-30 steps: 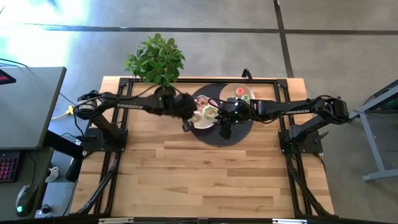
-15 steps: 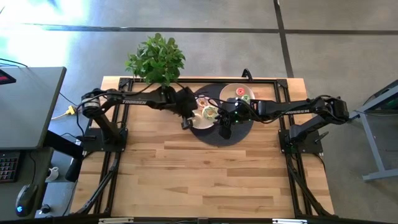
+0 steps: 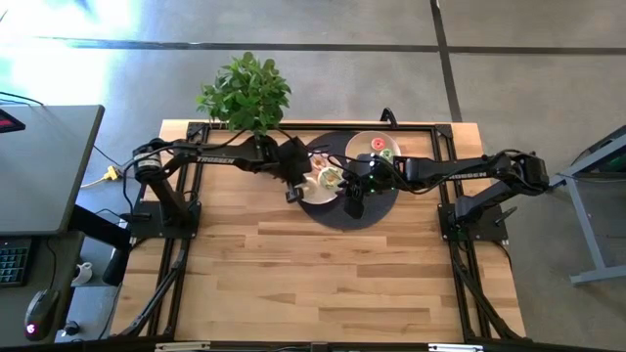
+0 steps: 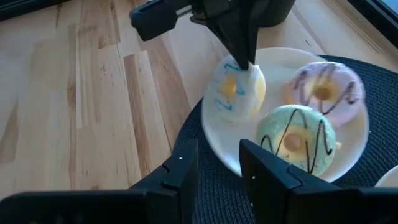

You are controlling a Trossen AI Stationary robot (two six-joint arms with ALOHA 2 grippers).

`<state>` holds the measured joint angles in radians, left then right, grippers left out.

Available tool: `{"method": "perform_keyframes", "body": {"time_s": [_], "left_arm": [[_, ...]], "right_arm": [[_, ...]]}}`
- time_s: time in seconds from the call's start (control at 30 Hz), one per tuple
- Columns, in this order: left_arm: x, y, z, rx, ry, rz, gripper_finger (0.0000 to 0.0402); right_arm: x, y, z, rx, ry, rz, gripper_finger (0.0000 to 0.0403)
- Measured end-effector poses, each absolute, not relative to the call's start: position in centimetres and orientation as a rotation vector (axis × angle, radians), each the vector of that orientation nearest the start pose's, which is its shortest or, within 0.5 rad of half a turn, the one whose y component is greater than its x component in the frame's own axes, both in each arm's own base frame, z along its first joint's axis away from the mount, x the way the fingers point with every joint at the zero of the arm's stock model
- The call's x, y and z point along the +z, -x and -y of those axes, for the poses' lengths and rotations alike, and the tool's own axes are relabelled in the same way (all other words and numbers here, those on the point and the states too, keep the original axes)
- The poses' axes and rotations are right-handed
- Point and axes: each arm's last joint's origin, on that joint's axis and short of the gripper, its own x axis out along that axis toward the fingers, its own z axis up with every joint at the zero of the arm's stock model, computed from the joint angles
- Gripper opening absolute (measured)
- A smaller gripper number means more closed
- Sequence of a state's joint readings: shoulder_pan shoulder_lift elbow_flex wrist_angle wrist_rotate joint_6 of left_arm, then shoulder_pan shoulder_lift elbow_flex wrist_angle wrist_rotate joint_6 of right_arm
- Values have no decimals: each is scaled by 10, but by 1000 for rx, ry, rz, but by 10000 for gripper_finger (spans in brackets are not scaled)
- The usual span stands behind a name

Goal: Pick & Place donuts
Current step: Put the large white donut on the white plate, then return to home position

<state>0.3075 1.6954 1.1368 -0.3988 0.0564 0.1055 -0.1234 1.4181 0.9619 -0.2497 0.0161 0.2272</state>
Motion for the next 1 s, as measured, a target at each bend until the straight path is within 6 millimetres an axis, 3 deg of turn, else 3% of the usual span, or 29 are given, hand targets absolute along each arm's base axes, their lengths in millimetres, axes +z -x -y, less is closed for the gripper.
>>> {"method": "perform_keyframes", "body": {"time_s": [0.3, 0.53, 0.7, 1.0], "left_arm": [[209, -333, -109, 306, -70, -957, 8], [211, -335, -110, 312, -78, -923, 67], [201, -340, -113, 354, -82, -934, 98], [202, -341, -115, 420, -90, -928, 103]], "right_arm": [[248, -298, 37, -213, -255, -681, 114], [248, -298, 37, -213, -255, -681, 114], [248, -298, 37, -212, -255, -681, 114], [248, -298, 37, -213, -255, -682, 114]]}}
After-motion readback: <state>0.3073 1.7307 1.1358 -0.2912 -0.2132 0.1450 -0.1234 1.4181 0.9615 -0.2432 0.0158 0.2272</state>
